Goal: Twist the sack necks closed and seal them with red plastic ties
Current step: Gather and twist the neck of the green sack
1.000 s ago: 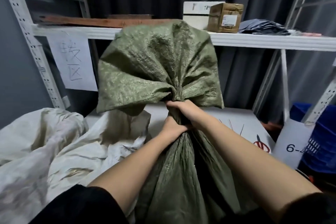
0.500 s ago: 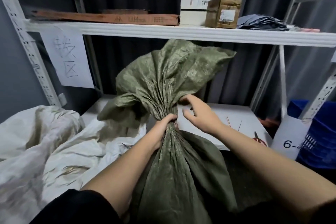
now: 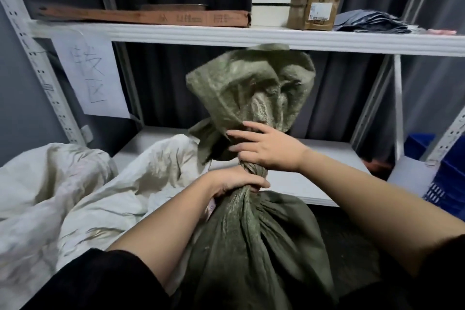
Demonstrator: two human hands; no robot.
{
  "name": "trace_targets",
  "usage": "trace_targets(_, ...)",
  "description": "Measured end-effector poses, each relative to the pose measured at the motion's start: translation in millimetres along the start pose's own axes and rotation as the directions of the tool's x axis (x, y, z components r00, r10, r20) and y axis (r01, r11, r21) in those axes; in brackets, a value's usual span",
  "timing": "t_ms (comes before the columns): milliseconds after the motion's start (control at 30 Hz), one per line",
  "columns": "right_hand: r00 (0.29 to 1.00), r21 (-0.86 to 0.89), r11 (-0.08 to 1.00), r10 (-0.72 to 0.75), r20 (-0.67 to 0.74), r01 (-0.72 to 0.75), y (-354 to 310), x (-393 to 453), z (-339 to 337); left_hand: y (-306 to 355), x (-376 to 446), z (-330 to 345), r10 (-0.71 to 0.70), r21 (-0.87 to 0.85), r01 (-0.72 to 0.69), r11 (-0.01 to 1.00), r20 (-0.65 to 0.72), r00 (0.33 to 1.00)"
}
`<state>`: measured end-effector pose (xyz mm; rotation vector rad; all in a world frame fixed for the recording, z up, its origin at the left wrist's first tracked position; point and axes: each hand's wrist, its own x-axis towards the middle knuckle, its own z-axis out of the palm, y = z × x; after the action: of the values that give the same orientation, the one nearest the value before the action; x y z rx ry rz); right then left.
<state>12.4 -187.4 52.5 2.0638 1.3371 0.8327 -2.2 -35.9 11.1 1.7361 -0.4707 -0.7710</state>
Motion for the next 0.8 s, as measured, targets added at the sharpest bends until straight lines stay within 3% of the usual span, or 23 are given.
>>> trace_targets(100,0.999,0.011,0.999,0.052,0.009,-0.052,13.9,-0.8,-6.1,-3.5,4.6,2.6,0.093,-0.002,-0.095,0.995,-0.184,0.978)
trace_targets(233,0.955,0.073,0.985,0.13,0.266,-0.154,20.8,-2.1,-15.7,-20.6,5.2,17.8,0.208,0.066,-0.197,0.978,-0.272,0.94)
trace_targets(333,0.84,0.075,0.952,0.223,0.494,-0.297,14.8,3.3,-29.8,-25.5,9.8,29.5,0.218,0.054,-0.215,0.975,-0.413,0.884)
trace_targets(400,0.697,0.077,0.876,0.323,0.64,-0.477,11.0,7.2,-36.7,-24.0,11.1,35.8,0.194,0.194,-0.105,0.975,-0.533,0.824)
trace_targets(500,0.43,0.126,0.683,0.296,0.853,-0.72,6.8,8.9,-36.3,-25.1,9.6,40.7,0.265,0.456,0.056,0.888,-0.608,0.748)
trace_targets(600,0.264,0.192,0.408,0.129,0.956,-0.893,4.8,1.5,-28.6,-28.1,8.4,44.5,0.429,0.675,0.069,0.734,-0.541,0.723)
trace_targets(667,0.198,0.195,0.198,-0.004,0.98,-0.961,2.1,-8.0,-24.4,-31.4,7.7,45.4,0.497,0.789,0.071,0.61,-0.451,0.742)
trace_targets(800,0.161,0.138,-0.112,-0.227,0.961,-0.984,-5.4,-28.1,-16.3,-37.2,0.1,38.7,0.538,0.911,-0.027,0.411,-0.219,0.814)
